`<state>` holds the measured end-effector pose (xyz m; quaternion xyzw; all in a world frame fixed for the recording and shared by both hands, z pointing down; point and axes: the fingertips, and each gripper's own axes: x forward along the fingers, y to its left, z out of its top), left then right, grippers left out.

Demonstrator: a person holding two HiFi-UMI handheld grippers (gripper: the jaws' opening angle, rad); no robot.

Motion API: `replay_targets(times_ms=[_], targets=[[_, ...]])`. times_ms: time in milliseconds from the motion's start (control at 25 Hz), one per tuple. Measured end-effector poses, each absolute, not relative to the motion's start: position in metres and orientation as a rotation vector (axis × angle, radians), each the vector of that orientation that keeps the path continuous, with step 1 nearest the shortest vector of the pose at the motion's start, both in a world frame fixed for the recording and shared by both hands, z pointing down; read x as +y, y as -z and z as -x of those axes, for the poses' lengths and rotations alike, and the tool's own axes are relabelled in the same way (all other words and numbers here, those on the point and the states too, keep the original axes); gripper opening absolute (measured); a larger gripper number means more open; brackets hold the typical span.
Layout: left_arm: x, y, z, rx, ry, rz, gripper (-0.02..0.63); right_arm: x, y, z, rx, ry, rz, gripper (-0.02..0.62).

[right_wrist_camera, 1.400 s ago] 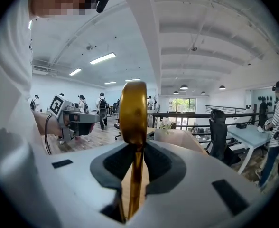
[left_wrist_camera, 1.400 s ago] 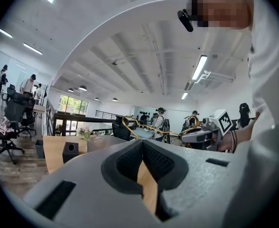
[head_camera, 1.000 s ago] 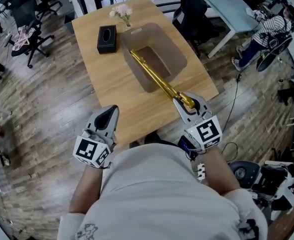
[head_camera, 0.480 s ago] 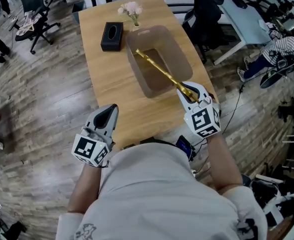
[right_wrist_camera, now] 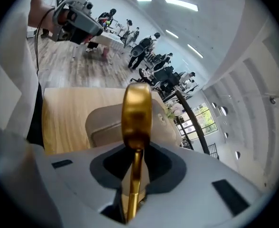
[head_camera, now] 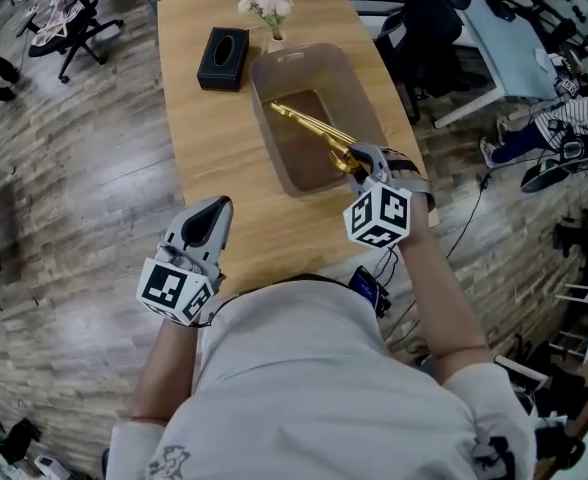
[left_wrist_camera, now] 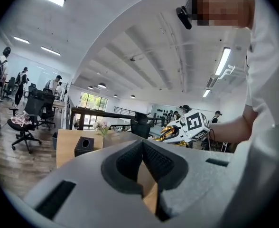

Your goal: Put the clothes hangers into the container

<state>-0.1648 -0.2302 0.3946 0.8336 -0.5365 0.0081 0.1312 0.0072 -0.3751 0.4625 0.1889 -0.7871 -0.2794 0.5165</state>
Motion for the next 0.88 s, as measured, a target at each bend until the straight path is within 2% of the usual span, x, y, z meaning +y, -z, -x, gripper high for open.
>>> replay_targets(times_ms=[880], targets=[[-0.269,-0.435,0.168,-1.616,-0.071,-2.26,0.006,-0.4,-0.579,0.038,-1.746,0.619,-0.106,0.081]])
